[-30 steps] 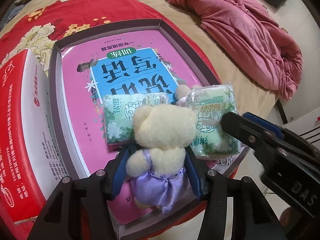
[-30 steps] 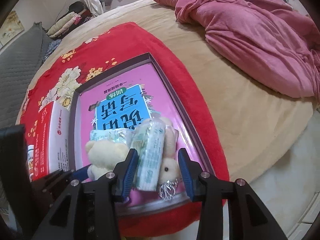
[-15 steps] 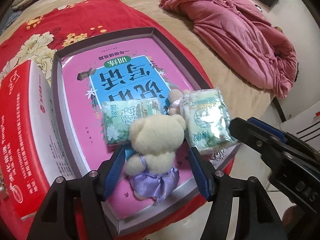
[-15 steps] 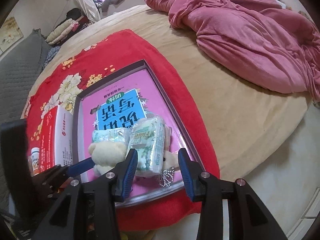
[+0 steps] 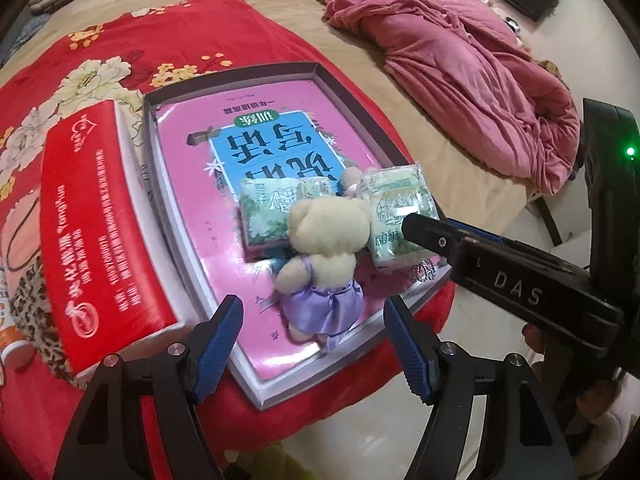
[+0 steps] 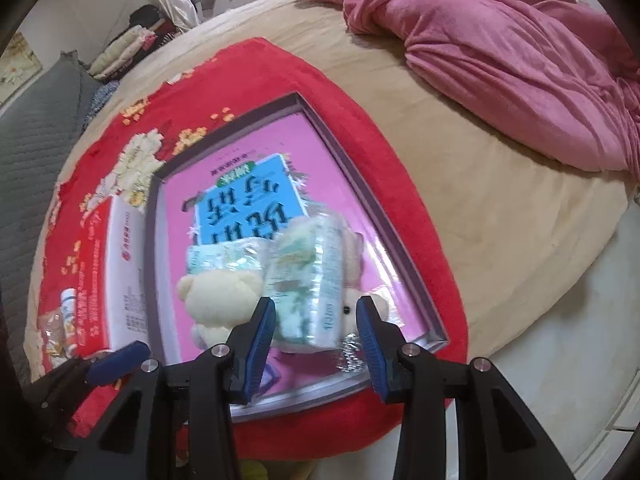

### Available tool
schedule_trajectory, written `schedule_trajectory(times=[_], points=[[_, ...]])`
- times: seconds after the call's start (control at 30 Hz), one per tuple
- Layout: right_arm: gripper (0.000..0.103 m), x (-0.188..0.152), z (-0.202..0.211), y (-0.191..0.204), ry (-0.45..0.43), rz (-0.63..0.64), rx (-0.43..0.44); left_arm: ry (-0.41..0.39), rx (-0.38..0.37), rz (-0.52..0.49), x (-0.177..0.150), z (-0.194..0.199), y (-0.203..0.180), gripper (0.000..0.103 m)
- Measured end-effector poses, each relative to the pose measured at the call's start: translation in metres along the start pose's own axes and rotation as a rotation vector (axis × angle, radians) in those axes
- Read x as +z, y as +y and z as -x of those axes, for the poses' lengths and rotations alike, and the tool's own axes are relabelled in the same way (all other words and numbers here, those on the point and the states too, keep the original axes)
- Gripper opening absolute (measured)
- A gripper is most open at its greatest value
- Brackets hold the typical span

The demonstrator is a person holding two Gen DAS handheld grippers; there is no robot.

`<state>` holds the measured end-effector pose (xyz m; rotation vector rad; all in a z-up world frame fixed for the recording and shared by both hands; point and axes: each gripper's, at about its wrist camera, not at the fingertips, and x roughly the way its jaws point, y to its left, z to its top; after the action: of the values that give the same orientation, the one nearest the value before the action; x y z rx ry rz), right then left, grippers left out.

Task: Organize soft objects
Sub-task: 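Open both tools to release the bear and roll pack in the tray, then withdraw both tools and reach toward the remaining items on the bedcover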

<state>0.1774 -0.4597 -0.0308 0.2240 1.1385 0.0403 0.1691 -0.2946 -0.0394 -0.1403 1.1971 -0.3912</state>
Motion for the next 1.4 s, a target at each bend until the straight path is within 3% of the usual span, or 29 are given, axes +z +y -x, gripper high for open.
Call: schedule_trajectory(times=[0.3, 0.43, 0.83, 1.4], points=[[0.042, 0.005, 0.021, 0.013, -0.05, 0.023, -0.035, -0.043, -0.006, -0.022, -0.001, 0.027, 0.001, 0.075], [0.054, 0.005, 0.032, 0.02, -0.083, 0.045, -0.069, -0.067, -0.007, -0.026, -0.001, 0.041, 0.004, 0.076], [0.065, 0.002, 0.066, 0.032, -0.18, 0.052, -0.132, -0.113, -0.012, -0.021, -0.009, 0.074, 0.015, 0.077], [0.075, -0.01, 0.128, 0.063, -0.338, 0.031, -0.088, -0.207, 0.014, -0.006, -0.03, 0.137, 0.044, 0.078]])
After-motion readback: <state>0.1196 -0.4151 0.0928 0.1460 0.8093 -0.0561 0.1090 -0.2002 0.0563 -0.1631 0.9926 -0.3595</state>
